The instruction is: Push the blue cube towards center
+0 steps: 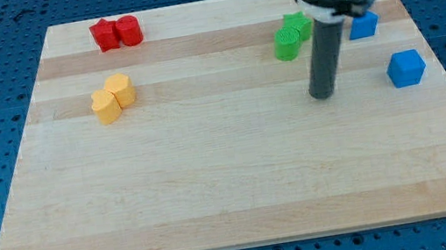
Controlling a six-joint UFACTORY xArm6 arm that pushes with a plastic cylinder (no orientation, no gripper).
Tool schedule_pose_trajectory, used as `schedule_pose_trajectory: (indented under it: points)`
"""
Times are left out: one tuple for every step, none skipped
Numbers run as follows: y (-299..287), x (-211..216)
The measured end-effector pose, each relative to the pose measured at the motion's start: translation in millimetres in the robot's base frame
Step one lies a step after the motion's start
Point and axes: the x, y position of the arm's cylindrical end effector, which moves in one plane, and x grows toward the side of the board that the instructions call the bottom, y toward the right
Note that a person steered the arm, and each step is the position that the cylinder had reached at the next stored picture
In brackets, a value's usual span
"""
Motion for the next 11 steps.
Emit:
schedule_pose_trajectory:
  points:
    - [44.6, 14.9]
    - [92.8, 12.4]
    - [96.6, 5.0]
    - [99.2, -1.9]
    - [106.5, 5.7]
    - [136.4, 15.6]
    - [156.4, -11.9]
    - [143.6, -48.9]
    - [114.8, -49.2]
    - [94.2, -44.9]
    - [93.6, -15.4]
